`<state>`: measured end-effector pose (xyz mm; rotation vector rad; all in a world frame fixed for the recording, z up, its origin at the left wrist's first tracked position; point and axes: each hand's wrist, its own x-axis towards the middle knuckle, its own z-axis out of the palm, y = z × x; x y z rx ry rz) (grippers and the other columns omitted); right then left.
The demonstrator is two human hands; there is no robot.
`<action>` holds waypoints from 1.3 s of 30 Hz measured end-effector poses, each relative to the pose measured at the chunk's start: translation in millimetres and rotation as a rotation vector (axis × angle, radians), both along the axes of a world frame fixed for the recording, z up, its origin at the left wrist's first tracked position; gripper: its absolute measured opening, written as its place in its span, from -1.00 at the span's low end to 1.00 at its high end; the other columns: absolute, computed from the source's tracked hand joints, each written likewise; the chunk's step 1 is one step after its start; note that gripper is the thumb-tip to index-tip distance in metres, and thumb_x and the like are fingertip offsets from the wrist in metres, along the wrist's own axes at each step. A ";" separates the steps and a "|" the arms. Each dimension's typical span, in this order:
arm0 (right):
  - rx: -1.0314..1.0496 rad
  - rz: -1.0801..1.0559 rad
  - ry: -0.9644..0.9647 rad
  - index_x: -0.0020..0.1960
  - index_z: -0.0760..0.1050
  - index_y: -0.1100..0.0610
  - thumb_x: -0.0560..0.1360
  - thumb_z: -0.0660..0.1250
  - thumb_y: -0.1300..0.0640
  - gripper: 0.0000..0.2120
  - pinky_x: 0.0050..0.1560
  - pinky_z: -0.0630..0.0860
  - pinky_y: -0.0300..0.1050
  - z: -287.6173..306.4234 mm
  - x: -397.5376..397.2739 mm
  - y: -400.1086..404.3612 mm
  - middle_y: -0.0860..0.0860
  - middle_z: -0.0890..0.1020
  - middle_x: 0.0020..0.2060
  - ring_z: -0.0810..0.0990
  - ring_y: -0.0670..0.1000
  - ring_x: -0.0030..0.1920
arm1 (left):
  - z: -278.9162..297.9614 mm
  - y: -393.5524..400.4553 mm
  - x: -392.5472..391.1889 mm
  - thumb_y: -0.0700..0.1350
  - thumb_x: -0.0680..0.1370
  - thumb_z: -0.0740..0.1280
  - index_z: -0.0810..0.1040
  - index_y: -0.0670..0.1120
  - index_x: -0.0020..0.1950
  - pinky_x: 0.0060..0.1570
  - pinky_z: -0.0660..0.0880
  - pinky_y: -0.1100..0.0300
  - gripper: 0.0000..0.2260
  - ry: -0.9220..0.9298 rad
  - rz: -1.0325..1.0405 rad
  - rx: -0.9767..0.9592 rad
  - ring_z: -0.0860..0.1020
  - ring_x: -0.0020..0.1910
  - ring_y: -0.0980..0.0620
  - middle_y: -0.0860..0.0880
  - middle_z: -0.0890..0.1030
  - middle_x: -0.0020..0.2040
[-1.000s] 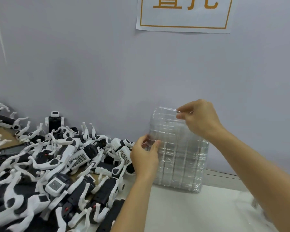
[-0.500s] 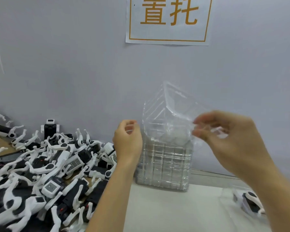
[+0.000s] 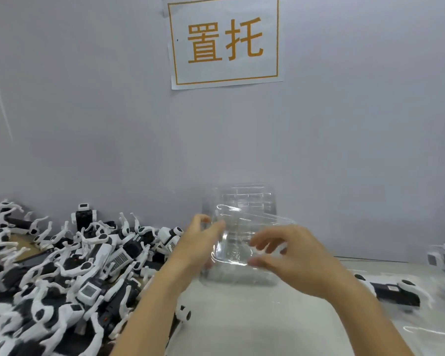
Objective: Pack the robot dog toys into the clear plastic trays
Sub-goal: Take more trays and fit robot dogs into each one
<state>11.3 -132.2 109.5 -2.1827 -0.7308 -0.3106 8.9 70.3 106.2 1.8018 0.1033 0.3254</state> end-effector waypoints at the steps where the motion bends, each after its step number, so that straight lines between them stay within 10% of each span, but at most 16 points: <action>1: 0.088 -0.051 -0.023 -0.07 0.66 -0.15 0.42 0.52 -0.05 -0.90 -0.10 0.43 -0.41 -0.6 2.4 -3.9 -0.21 0.65 -0.12 0.58 -0.20 -0.05 | -5.8 -2.1 -2.5 0.15 0.57 0.29 0.43 0.14 0.11 -0.33 0.50 0.21 -0.82 0.025 -0.009 -0.027 0.55 -0.15 0.17 0.06 0.55 0.01; 7: -0.179 -0.405 0.120 0.37 0.39 -0.23 0.51 0.40 -0.08 -0.54 0.36 0.32 0.10 -17.2 19.8 -24.2 -0.07 0.41 0.31 0.32 0.08 0.38 | -37.9 -21.1 -2.2 0.15 0.56 0.31 0.42 0.07 0.14 -0.23 0.63 0.15 -0.76 0.183 -0.093 -0.037 0.57 0.06 -0.05 0.01 0.50 0.13; 14: -0.268 -0.326 0.276 0.20 0.52 -0.17 0.52 0.37 0.18 -0.66 0.05 0.48 -0.19 -60.0 34.8 -23.7 -0.20 0.49 -0.04 0.51 -0.09 0.02 | -51.7 -10.1 2.4 0.30 0.52 0.29 0.40 -0.03 0.34 0.17 0.49 0.08 -0.46 0.229 -0.037 0.233 0.49 0.18 0.06 0.05 0.47 0.25; 20: -0.331 -0.320 0.252 0.09 0.57 -0.22 0.49 0.43 0.17 -0.69 -0.33 0.25 -0.40 -67.9 41.0 -23.6 -0.23 0.49 -0.11 0.47 -0.20 -0.11 | -30.1 19.8 -9.2 0.05 0.61 0.28 0.57 0.00 0.19 -0.25 0.39 0.31 -0.78 0.069 0.163 0.690 0.50 -0.15 0.19 0.12 0.55 -0.05; 23: -0.303 -0.309 0.261 0.10 0.59 -0.20 0.47 0.44 0.18 -0.69 -0.31 0.28 -0.41 -67.9 41.9 -23.9 -0.22 0.50 -0.10 0.48 -0.20 -0.11 | -27.5 34.5 -17.9 -0.03 0.58 0.34 0.58 -0.07 0.02 -0.23 0.44 0.23 -0.87 0.299 0.106 0.875 0.52 -0.20 0.04 0.01 0.56 -0.09; 28: -0.290 -0.284 0.267 0.07 0.58 -0.18 0.48 0.42 0.21 -0.69 -0.32 0.30 -0.41 -68.9 42.1 -22.0 -0.18 0.50 -0.08 0.46 -0.25 -0.17 | -42.8 28.4 -21.7 0.02 0.54 0.41 0.54 -0.04 0.31 0.38 0.32 0.11 -0.64 0.634 0.024 1.124 0.32 0.40 -0.06 -0.04 0.53 0.25; 39: -0.311 -0.275 0.305 0.16 0.56 -0.15 0.50 0.41 0.14 -0.71 0.02 0.47 -0.21 -61.3 36.0 -18.0 -0.16 0.50 -0.01 0.52 -0.12 -0.02 | -41.7 22.9 -19.7 -0.10 0.46 0.53 0.50 -0.18 0.22 0.14 0.57 0.09 -0.59 0.578 0.146 1.053 0.64 0.11 -0.08 -0.14 0.55 0.22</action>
